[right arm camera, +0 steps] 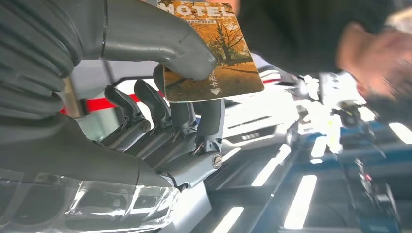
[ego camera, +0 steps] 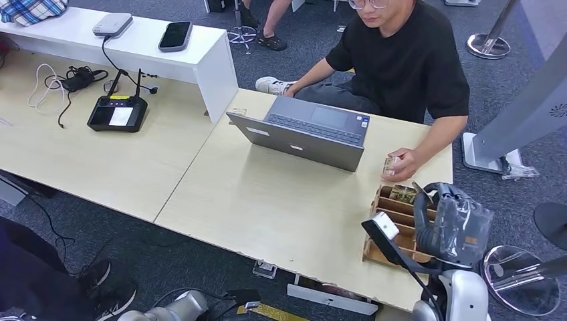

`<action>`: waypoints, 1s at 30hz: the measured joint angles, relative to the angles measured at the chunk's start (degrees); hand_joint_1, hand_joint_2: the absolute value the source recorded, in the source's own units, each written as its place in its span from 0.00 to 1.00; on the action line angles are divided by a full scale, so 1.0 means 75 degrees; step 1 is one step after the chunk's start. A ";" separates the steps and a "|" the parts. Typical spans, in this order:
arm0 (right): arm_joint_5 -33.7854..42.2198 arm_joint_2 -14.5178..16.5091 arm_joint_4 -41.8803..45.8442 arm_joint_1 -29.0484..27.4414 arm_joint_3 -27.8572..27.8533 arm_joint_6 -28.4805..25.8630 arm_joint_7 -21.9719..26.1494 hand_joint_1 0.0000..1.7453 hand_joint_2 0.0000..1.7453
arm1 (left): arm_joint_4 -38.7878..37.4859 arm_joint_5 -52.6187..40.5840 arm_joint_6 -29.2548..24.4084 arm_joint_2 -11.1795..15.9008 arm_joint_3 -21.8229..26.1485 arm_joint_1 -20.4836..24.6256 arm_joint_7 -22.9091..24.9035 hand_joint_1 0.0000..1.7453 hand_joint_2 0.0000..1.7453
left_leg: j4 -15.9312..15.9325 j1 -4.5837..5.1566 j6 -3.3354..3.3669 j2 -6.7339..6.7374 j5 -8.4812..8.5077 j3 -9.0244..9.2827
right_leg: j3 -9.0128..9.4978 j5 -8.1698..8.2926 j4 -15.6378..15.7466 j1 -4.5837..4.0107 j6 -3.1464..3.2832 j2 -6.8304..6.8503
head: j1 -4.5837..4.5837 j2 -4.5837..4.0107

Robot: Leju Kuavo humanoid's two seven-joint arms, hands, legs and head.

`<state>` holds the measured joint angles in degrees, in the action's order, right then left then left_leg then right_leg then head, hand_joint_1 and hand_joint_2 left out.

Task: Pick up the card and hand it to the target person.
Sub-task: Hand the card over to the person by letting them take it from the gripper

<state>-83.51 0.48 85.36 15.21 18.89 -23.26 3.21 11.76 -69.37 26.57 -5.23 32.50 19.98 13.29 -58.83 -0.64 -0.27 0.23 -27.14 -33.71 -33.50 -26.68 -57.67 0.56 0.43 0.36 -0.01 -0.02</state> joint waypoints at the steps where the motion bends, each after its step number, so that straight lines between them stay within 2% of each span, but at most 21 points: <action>1: 0.0175 -0.0006 -0.0102 0.0232 0.0053 -0.0007 0.0073 0.96 1.00 | 0.0000 0.0007 -0.0006 0.0003 0.0000 -0.0014 0.0001 0.00 0.00 | 0.0000 0.0000 -0.0002 0.0000 0.0002 0.0001 | 0.0000 0.0003 0.0000 0.0000 0.0000 -0.0001 | 0.0000 0.0000; 6: 0.0505 0.0043 -0.1353 0.1614 0.0253 0.0036 0.0225 0.94 1.00 | 0.0000 0.0048 -0.0016 0.0004 0.0004 -0.0036 0.0054 0.00 0.00 | 0.0000 0.0000 -0.0005 -0.0005 0.0020 -0.0001 | 0.0001 0.0019 -0.0001 0.0000 -0.0002 0.0004 | 0.0001 0.0000; 15: 0.0000 0.0579 -0.4613 0.3731 0.0407 0.0376 -0.0372 0.96 1.00 | 0.0000 0.0108 -0.0028 0.0001 0.0014 -0.0065 0.0192 0.00 0.00 | 0.0000 -0.0001 -0.0007 -0.0013 0.0035 -0.0003 | -0.0001 0.0029 -0.0003 0.0000 -0.0002 0.0012 | 0.0001 0.0000; 20: 0.0021 0.0815 -0.5929 0.4363 0.0407 0.0348 -0.0428 0.93 1.00 | 0.0000 0.0211 -0.0091 0.0004 0.0065 -0.0084 0.0245 0.00 0.00 | 0.0000 0.0000 -0.0007 -0.0013 0.0035 -0.0005 | -0.0001 0.0029 -0.0003 -0.0001 -0.0002 0.0010 | -0.0001 0.0000; 25: 0.0036 0.1035 -0.6769 0.4686 0.0407 0.0420 -0.0477 0.89 1.00 | 0.0000 0.0291 -0.0181 0.0028 0.0160 -0.0156 0.0173 0.00 0.00 | 0.0000 -0.0001 -0.0007 -0.0014 0.0034 -0.0005 | -0.0003 0.0028 -0.0003 -0.0001 -0.0002 0.0011 | 0.0001 0.0000; 26: 0.0036 0.1062 -0.6875 0.4721 0.0407 0.0435 -0.0485 0.83 1.00 | 0.0000 0.0298 -0.0188 0.0033 0.0178 -0.0172 0.0155 0.00 0.00 | 0.0000 -0.0001 -0.0007 -0.0014 0.0034 -0.0005 | -0.0003 0.0027 -0.0003 -0.0001 -0.0002 0.0012 | 0.0001 0.0000; 30: 0.0032 0.1102 -0.7202 0.4787 0.0406 0.0454 -0.0580 0.10 1.00 | 0.0000 0.0302 -0.0192 0.0041 0.0209 -0.0214 0.0141 0.00 0.00 | 0.0000 0.0000 -0.0007 -0.0015 0.0034 -0.0005 | -0.0003 0.0028 -0.0002 0.0000 -0.0003 0.0012 | 0.0000 0.0000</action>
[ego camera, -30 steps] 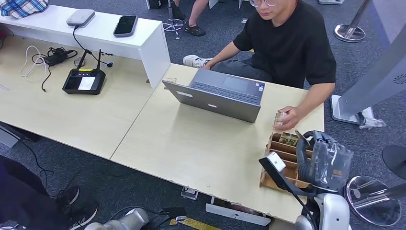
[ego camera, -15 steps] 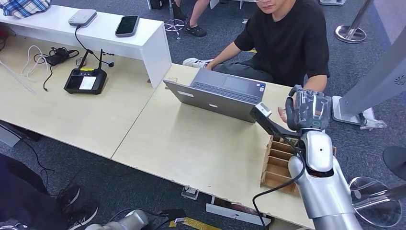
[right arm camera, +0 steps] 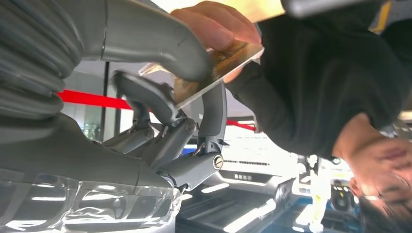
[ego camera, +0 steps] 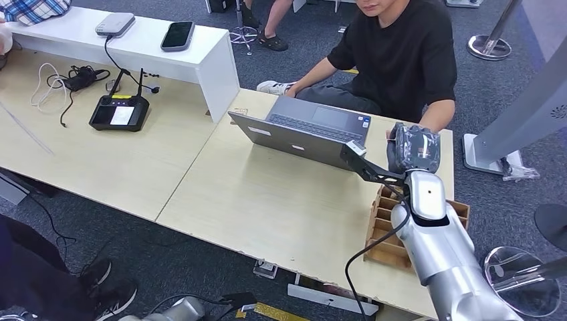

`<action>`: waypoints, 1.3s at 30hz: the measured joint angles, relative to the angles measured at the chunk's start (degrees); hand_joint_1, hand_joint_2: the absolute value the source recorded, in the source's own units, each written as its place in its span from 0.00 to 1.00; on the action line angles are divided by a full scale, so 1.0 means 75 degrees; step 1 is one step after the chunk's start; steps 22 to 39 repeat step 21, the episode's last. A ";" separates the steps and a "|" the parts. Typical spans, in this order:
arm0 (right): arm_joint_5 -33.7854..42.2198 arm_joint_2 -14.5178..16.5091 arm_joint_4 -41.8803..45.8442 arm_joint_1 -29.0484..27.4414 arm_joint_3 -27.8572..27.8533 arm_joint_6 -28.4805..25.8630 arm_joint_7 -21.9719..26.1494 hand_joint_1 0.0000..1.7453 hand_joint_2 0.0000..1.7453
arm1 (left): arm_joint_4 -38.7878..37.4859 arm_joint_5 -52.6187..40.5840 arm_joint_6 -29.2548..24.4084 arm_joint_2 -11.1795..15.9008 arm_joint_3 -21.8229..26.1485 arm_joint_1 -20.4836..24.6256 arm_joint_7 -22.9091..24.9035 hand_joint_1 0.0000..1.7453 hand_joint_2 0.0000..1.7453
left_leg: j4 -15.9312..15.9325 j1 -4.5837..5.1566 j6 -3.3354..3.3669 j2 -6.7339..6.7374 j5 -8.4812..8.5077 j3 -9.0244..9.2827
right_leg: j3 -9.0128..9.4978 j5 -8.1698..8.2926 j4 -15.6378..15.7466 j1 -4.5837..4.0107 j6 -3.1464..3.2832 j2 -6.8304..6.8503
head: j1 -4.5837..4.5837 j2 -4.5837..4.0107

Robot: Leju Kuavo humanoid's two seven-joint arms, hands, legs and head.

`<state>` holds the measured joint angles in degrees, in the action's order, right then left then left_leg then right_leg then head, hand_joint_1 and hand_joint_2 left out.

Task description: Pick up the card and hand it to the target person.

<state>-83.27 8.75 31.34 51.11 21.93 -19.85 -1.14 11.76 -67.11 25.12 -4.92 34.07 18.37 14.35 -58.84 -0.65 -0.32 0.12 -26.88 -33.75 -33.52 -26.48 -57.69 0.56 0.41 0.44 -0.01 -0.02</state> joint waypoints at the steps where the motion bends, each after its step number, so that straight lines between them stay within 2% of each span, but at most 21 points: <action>1: -0.0007 0.0001 -0.0068 0.0001 0.0000 0.0001 -0.0031 0.05 1.00 | 0.0000 -0.0007 0.0001 0.0001 0.0001 -0.0003 -0.0001 0.00 0.00 | 0.0000 0.0000 0.0000 0.0000 0.0000 0.0000 | 0.0000 0.0000 0.0000 0.0000 0.0000 0.0000 | 0.0001 0.0000; 2: -0.0012 0.0002 -0.0128 0.0000 0.0001 0.0003 -0.0058 0.00 1.00 | 0.0000 -0.0017 0.0003 0.0001 0.0002 -0.0004 0.0000 0.00 0.00 | 0.0000 0.0000 0.0000 -0.0001 0.0000 0.0000 | 0.0000 0.0001 0.0000 0.0000 0.0000 0.0000 | 0.0001 0.0000; 7: 0.0029 -0.0001 -0.0289 -0.0016 -0.0001 -0.0109 -0.0117 0.00 1.00 | 0.0000 -0.0043 0.0002 0.0004 0.0004 -0.0004 0.0001 0.00 0.00 | -0.0001 0.0000 0.0000 0.0001 0.0000 0.0001 | -0.0001 0.0001 0.0000 0.0000 -0.0001 -0.0002 | 0.0001 0.0000; 11: 0.0466 -0.0001 -0.0267 -0.0126 -0.0076 -0.0581 0.0089 0.00 1.00 | 0.0000 -0.0045 -0.0030 0.0004 0.0004 -0.0010 -0.0001 0.00 0.00 | -0.0001 0.0000 0.0000 0.0001 0.0000 0.0001 | -0.0003 0.0001 0.0000 0.0000 -0.0001 -0.0002 | 0.0001 0.0000; 13: 0.0939 -0.0001 -0.0128 -0.0286 -0.0200 -0.0930 0.0439 0.00 1.00 | 0.0000 -0.0043 -0.0055 0.0002 0.0004 -0.0016 -0.0001 0.00 0.00 | -0.0001 -0.0001 0.0000 0.0000 0.0000 0.0001 | -0.0003 0.0000 0.0000 0.0000 -0.0001 -0.0002 | 0.0001 0.0000; 16: 0.2123 0.0003 0.0328 -0.0694 -0.0515 -0.1340 0.1364 0.00 1.00 | 0.0000 -0.0038 -0.0106 0.0002 0.0007 -0.0030 -0.0001 0.00 0.00 | -0.0001 -0.0001 0.0000 -0.0002 -0.0001 0.0000 | -0.0003 0.0000 0.0000 0.0000 -0.0001 0.0000 | 0.0001 0.0000; 19: 0.3483 0.0003 0.1103 -0.1294 -0.0868 -0.1440 0.2435 0.00 1.00 | 0.0000 -0.0047 -0.0136 0.0004 0.0007 -0.0033 -0.0001 0.00 0.00 | -0.0001 0.0000 0.0000 -0.0002 -0.0001 -0.0001 | -0.0003 -0.0001 0.0001 0.0000 -0.0001 0.0001 | 0.0001 0.0000; 21: 0.4061 0.0002 0.1556 -0.1642 -0.1003 -0.1424 0.2873 0.00 1.00 | 0.0000 -0.0053 -0.0139 0.0004 0.0008 -0.0034 -0.0001 0.00 0.00 | -0.0001 0.0000 0.0000 -0.0002 -0.0002 0.0000 | -0.0003 -0.0001 0.0002 0.0000 -0.0001 0.0000 | 0.0000 0.0000; 39: 0.4061 0.0002 0.1556 -0.1642 -0.1003 -0.1424 0.2873 0.00 1.00 | 0.0000 -0.0053 -0.0139 0.0004 0.0008 -0.0034 -0.0001 0.00 0.00 | -0.0001 0.0000 0.0000 -0.0002 -0.0002 0.0000 | -0.0003 -0.0001 0.0002 0.0000 -0.0001 0.0000 | 0.0000 0.0000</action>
